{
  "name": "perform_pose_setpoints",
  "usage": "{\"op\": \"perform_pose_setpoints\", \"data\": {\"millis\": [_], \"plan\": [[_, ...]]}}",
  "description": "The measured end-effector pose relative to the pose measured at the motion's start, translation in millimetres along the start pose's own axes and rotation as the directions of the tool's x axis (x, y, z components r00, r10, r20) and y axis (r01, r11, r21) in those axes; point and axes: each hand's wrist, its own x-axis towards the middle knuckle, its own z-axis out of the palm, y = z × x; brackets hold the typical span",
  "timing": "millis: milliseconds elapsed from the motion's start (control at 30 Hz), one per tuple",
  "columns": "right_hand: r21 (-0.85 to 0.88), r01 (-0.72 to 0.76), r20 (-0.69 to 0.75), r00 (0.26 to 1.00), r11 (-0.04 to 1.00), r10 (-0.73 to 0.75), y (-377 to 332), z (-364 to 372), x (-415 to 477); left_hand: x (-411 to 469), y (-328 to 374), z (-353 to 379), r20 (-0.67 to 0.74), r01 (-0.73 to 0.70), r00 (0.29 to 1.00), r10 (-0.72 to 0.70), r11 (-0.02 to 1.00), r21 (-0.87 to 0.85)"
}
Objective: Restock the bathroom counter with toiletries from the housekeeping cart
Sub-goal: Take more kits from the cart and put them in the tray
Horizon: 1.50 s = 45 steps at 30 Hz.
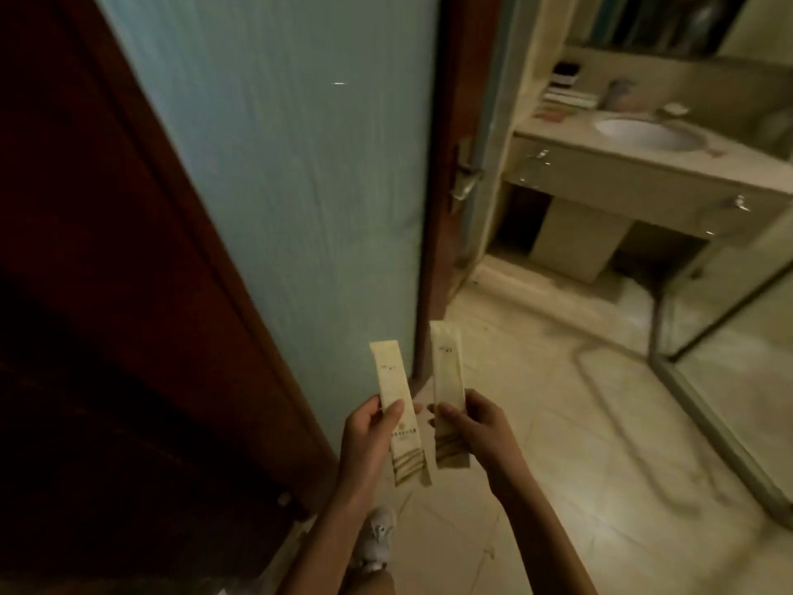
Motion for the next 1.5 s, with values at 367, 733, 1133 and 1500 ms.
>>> {"op": "perform_pose_setpoints", "data": {"millis": [367, 733, 1133, 1500], "plan": [[0.156, 0.064, -0.2, 0.979, 0.986, -0.032, -42.4, -4.6, 59.8, 90.3, 59.4, 30.2, 0.272, -0.103, 0.96, 0.067, 0.987, 0.121], [0.228, -0.016, -0.364, 0.926, 0.973, 0.101, -25.4, -6.1, 99.8, 160.5, 49.5, 59.1, 0.419, -0.015, 0.904, -0.083, 0.974, 0.226], [0.208, -0.058, -0.325, 0.937, 0.976, 0.125, -32.0, -71.7, 207.0, 246.3, 69.5, 157.5, 0.422, 0.025, 0.894, -0.147, 0.959, 0.282], [0.195, 0.056, -0.511, 0.858, 0.979, 0.053, -100.5, -263.1, 349.5, 338.3, 135.6, 368.6, 0.484, -0.061, 0.872, -0.073, 0.965, 0.257]]}}
